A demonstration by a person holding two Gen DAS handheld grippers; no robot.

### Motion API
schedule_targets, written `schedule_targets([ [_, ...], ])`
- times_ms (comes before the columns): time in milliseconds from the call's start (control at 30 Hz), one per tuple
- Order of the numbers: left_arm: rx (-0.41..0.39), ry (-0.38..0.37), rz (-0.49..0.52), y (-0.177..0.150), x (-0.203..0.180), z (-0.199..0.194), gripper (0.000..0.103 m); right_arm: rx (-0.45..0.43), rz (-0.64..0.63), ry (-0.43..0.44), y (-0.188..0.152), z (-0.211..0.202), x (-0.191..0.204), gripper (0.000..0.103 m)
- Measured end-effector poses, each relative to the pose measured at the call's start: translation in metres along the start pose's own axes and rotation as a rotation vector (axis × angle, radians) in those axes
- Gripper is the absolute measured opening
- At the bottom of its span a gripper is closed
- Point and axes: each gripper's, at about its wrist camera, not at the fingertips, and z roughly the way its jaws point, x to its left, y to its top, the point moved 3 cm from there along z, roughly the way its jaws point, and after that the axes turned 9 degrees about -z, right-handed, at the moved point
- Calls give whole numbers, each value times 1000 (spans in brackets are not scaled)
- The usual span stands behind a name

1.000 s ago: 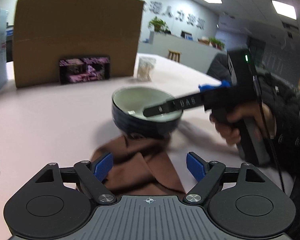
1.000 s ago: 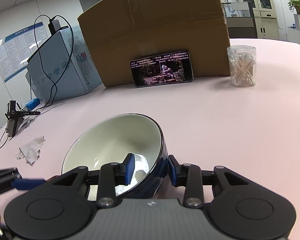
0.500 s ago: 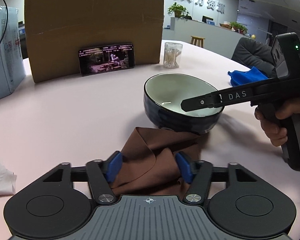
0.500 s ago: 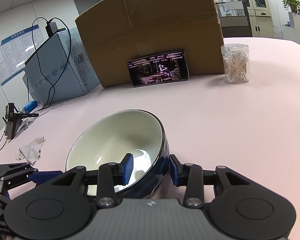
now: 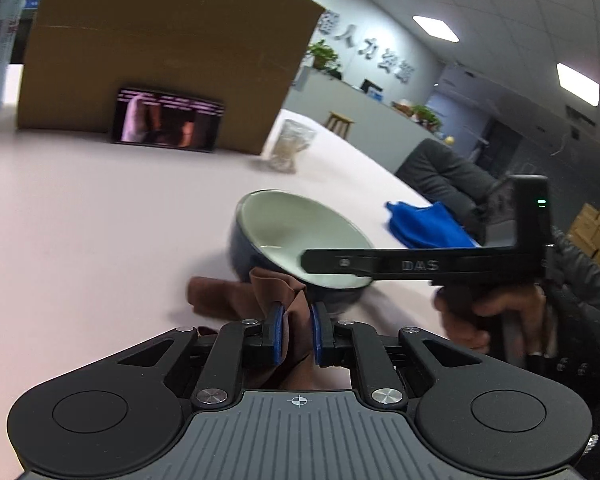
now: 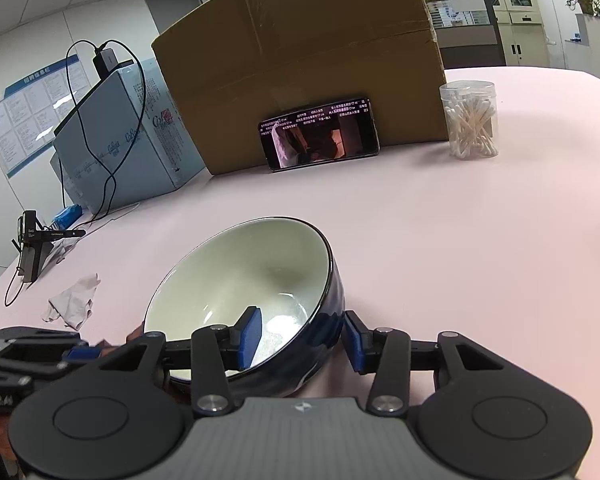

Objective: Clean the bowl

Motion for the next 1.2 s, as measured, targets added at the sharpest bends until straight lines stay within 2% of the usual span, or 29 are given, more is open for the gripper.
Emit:
schedule_targets([
  [200, -55, 32, -99, 3, 13, 0, 13, -14, -40, -13, 13, 11, -2, 47],
  [300, -84, -3, -162, 7, 19, -4, 13, -25, -18, 2, 11, 14, -4, 47],
  [400, -52, 44, -132, 7, 20, 0, 13, -39, 8, 18, 8, 14, -8, 47],
  [467, -14, 91, -53, 5, 13, 4, 14, -42, 17, 22, 7, 14, -10, 47],
  [533, 12, 142, 46, 2, 2, 5, 21, -43, 25, 25, 6, 14, -12, 47],
  [567, 15, 163, 92, 1, -3, 6, 31, -42, 26, 30, 5, 14, -13, 47],
  [600, 15, 175, 114, 0, -5, 6, 41, -41, 27, 34, 5, 15, -13, 47],
  [700, 17, 207, 161, -1, -10, 9, 56, -42, 31, 41, 4, 15, -13, 47],
  [767, 22, 230, 186, -2, -10, 11, 63, -42, 35, 44, 4, 15, -14, 47],
  [833, 36, 235, 209, -4, -12, 12, 63, -42, 35, 45, 4, 15, -14, 47],
  [967, 103, 232, 278, -9, -18, 19, 62, -42, 32, 47, 3, 14, -13, 47],
  [1033, 127, 236, 310, -12, -19, 21, 55, -43, 32, 48, 3, 14, -13, 47],
  [1100, 131, 245, 328, -12, -19, 20, 25, -43, 32, 49, 3, 14, -13, 47],
  [1133, 126, 238, 303, -10, -16, 18, 20, -42, 32, 50, 3, 14, -13, 47],
  [1200, 118, 234, 269, -7, -11, 16, 14, -42, 32, 50, 2, 14, -12, 47],
])
